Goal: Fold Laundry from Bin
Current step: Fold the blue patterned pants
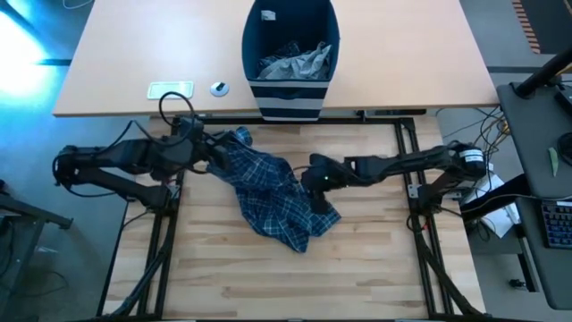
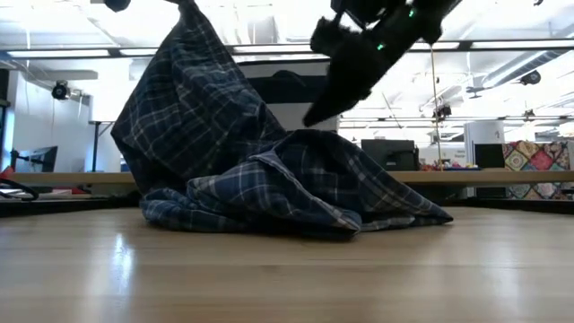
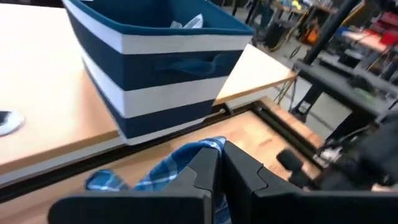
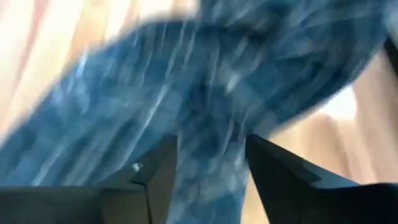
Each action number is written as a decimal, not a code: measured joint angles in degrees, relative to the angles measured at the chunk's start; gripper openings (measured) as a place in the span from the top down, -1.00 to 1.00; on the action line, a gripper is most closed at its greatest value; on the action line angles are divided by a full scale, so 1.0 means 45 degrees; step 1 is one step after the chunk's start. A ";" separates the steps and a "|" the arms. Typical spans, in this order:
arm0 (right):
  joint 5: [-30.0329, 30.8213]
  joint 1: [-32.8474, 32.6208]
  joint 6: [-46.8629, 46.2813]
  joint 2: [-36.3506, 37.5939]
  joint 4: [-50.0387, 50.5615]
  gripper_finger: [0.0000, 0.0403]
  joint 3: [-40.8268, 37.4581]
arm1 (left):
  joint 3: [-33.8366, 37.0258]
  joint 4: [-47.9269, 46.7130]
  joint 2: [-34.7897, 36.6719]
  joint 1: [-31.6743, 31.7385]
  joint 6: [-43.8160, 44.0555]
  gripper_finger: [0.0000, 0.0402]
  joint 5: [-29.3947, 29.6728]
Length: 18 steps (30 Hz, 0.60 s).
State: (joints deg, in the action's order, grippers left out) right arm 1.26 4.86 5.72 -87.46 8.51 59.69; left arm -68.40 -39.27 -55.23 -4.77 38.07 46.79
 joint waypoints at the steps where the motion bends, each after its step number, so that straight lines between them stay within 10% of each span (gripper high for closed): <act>1: 0.0014 0.0217 -0.0350 -0.0220 -0.0284 0.00 -0.0111 | -0.0097 -0.0324 0.0089 0.0003 -0.0001 1.00 -0.0011; 12: -0.1465 0.1520 -0.1790 -0.4347 -0.0139 0.05 0.2905 | -0.0271 -0.1161 0.0952 0.0577 -0.1207 1.00 -0.0321; 18: 0.1090 0.1596 -0.0516 -0.5217 0.2700 0.82 0.6224 | -0.0886 -0.0579 0.0988 0.2300 -0.3117 1.00 -0.2914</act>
State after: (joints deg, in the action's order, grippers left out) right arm 6.17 12.05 3.40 -110.93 20.66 87.70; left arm -72.39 -41.88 -50.78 5.58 24.04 33.68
